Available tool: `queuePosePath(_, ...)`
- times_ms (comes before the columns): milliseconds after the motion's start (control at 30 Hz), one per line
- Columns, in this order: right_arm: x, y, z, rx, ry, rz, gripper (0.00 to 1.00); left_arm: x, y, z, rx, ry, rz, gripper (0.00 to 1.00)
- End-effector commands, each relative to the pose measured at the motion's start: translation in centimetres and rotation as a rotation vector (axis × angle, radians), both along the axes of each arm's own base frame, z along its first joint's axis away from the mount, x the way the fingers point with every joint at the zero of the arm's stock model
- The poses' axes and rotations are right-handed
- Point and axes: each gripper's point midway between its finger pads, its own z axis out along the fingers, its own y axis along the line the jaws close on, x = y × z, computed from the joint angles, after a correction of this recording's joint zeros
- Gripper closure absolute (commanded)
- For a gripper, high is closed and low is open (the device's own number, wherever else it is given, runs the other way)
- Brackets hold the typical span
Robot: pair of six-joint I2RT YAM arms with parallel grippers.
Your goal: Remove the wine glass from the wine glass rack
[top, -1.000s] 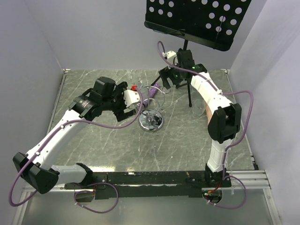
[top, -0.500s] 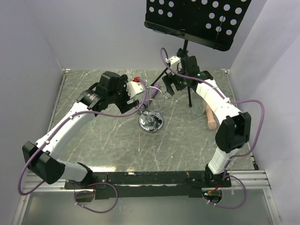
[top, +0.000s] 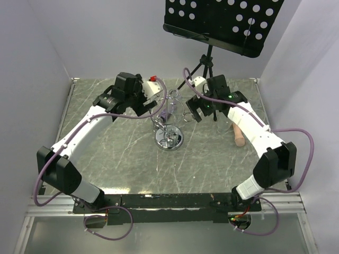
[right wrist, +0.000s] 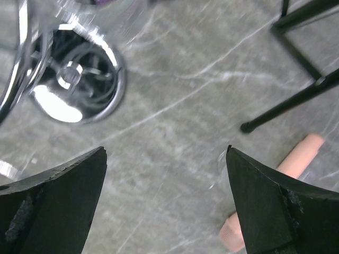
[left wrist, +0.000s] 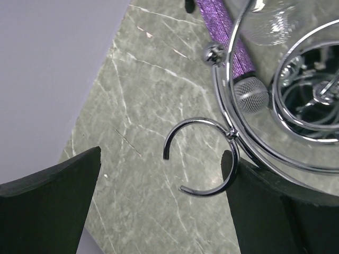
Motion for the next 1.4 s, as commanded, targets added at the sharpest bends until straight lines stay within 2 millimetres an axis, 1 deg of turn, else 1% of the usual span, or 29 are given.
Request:
queuePosePath(0,-3.4,-0.1,1.0,0.014,0.014,0.054,0.00,2.7,-0.3,3.5,-0.044,-0.118,0.030,0.00)
queuePosePath(233,-5.8,1.8,1.2,-0.002,-0.012,0.154,0.00,4.3,-0.9,3.4,-0.039,-0.139,0.027,0.00)
queuePosePath(367,-6.5,2.4,1.0,0.005,0.000,0.168,0.00,4.9,-1.3,3.3,-0.032,-0.153,0.019,0.00)
queuePosePath(400,-6.6,2.4,1.0,0.007,0.003,0.168,0.00,5.1,-1.3,3.4,-0.034,-0.157,0.018,0.00)
queuePosePath(433,-6.7,2.4,0.8,0.008,0.009,0.168,0.00,5.5,-0.8,3.6,-0.023,-0.169,0.048,0.00)
queuePosePath(500,-6.8,2.3,0.8,0.013,0.016,0.154,0.00,5.8,-0.8,3.8,-0.024,-0.174,0.054,0.00)
queuePosePath(633,-7.4,2.1,1.0,0.025,0.025,0.145,0.00,6.2,-0.4,3.3,-0.016,-0.160,0.069,0.00)
queuePosePath(700,-7.8,1.8,1.2,0.032,0.022,0.144,0.00,5.9,-0.2,3.2,-0.014,-0.158,0.068,0.00)
queuePosePath(800,-7.5,0.8,1.6,0.069,0.035,0.108,0.00,5.3,0.2,3.4,-0.009,-0.163,0.066,0.00)
queuePosePath(900,-6.7,-0.5,1.7,0.093,0.039,0.062,0.00,4.5,0.6,3.8,-0.010,-0.173,0.061,0.00)
queuePosePath(1000,-5.7,-1.2,1.9,0.086,0.021,0.035,0.00,3.5,1.0,4.1,-0.006,-0.174,0.053,0.00)
queuePosePath(1100,-4.6,-1.2,2.2,0.080,0.001,0.026,0.00,2.7,1.3,3.7,0.005,-0.159,0.042,0.00)
queuePosePath(1167,-4.0,-0.9,2.4,0.082,-0.002,0.029,0.00,2.3,1.6,3.3,0.017,-0.140,0.045,0.00)
queuePosePath(1200,-3.7,-0.9,2.7,0.088,-0.009,0.027,0.00,1.9,1.8,3.0,0.027,-0.124,0.042,0.00)
queuePosePath(1300,-2.9,-0.6,3.8,0.095,-0.038,0.023,0.00,0.6,3.0,3.1,0.051,-0.108,0.061,0.00)
queuePosePath(1367,-2.2,-0.7,4.2,0.085,-0.055,0.006,0.00,-0.8,4.0,2.9,0.076,-0.091,0.059,0.00)
